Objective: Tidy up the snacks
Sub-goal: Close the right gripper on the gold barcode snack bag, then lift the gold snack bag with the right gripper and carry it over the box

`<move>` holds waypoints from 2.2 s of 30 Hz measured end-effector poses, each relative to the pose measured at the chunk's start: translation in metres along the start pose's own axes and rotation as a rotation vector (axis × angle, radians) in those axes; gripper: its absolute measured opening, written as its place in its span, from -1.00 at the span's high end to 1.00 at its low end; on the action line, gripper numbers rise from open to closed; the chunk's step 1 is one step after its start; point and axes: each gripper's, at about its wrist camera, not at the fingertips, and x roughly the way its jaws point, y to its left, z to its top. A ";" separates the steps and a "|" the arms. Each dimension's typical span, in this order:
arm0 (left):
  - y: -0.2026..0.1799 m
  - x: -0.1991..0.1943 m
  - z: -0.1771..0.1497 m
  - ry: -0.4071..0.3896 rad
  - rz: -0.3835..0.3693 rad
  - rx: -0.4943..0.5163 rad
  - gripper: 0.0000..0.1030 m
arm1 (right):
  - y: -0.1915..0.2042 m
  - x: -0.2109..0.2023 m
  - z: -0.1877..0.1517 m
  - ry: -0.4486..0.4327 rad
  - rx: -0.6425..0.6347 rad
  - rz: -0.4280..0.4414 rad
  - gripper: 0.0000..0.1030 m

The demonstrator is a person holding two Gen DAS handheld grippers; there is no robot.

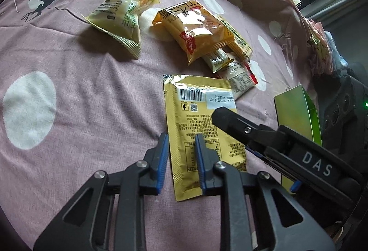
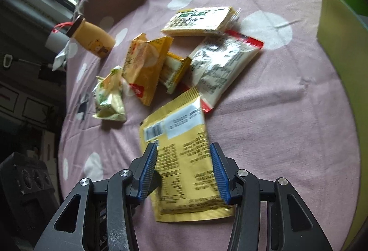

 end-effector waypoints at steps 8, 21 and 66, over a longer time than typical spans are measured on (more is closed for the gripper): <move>-0.005 0.002 -0.001 0.022 -0.094 0.008 0.64 | 0.007 0.002 -0.003 0.007 -0.027 0.011 0.03; -0.023 -0.023 -0.005 -0.071 -0.080 0.088 0.64 | 0.016 -0.019 -0.008 -0.035 -0.049 0.074 0.08; -0.152 -0.062 -0.024 -0.265 -0.287 0.471 0.64 | -0.030 -0.172 -0.018 -0.497 0.012 0.057 0.08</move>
